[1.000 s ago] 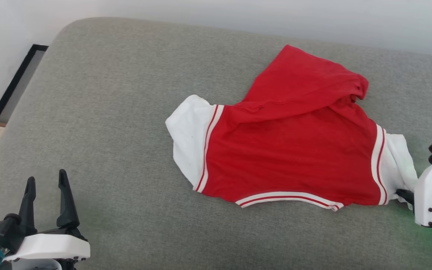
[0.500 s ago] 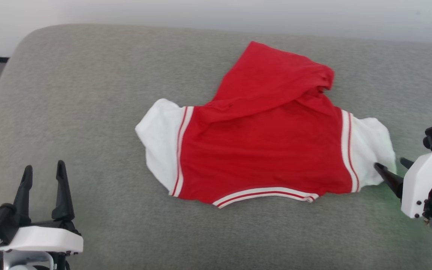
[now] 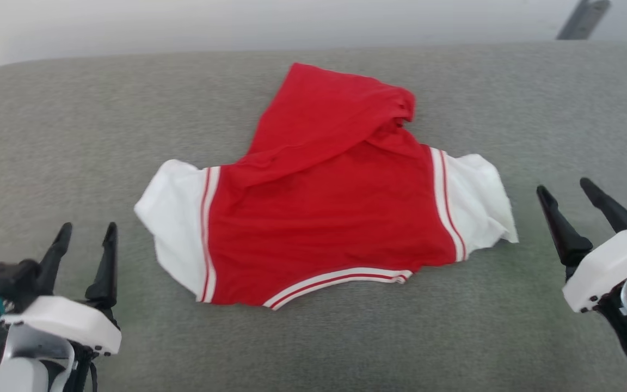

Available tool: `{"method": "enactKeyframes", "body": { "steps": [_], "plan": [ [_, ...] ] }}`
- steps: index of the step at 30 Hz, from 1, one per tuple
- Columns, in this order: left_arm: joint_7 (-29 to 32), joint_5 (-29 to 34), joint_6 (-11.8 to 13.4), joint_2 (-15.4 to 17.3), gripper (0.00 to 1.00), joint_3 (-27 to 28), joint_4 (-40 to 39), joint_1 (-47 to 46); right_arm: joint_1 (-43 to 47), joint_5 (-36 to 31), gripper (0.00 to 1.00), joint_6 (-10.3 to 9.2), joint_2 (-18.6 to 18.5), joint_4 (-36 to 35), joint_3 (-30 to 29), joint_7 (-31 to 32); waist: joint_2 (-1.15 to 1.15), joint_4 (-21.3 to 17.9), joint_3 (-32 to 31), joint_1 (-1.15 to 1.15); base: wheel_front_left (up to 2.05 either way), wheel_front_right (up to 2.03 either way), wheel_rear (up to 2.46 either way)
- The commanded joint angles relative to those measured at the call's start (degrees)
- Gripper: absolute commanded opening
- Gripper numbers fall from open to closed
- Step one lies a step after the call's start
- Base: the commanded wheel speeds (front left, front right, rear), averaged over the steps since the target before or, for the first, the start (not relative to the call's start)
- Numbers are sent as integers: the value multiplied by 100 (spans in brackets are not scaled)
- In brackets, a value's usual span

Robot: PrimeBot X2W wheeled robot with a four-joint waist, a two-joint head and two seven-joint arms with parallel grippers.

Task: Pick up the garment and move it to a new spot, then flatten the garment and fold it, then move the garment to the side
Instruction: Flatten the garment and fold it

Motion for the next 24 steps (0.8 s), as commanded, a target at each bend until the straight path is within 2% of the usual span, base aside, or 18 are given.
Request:
{"method": "enactKeyframes", "body": {
  "steps": [1, 3, 4, 10, 17, 18, 24],
  "plan": [
    [235, -210, -21, 141, 100, -155, 30, -94, 101, -114, 100, -1, 111, -46, -19, -270, 0, -185, 12, 0, 0, 0, 0],
    [371, -305, -21, 233, 100, -249, 43, -128, 122, -169, 100, -1, 153, -45, 0, -396, 0, -243, 14, 0, 0, 0, 0],
    [689, -513, -21, 402, 100, -400, 92, -198, 149, -256, 100, -1, 260, -20, -23, -612, 0, -348, 23, 0, 0, 0, 0],
    [1832, -924, -21, 803, 100, -782, 295, -508, 301, -365, 100, -1, 414, 90, 31, -811, 0, -557, 45, 0, 0, 0, 0],
    [3273, -1335, -6, 1025, 100, -1001, 773, -1136, 441, -282, 100, -1, 500, 140, 133, -830, 0, -674, 92, 0, 0, 0, 0],
    [3273, -1335, -6, 1025, 100, -1001, 773, -1136, 441, -282, 100, -1, 500, 140, 133, -830, 0, -674, 92, 0, 0, 0, 0],
    [4574, -1414, 186, 1123, 100, -1215, 1430, -1852, 412, -180, 100, -1, 559, 138, 217, -736, 0, -745, 183, 0, 0, 0, 0]
  ]
}}
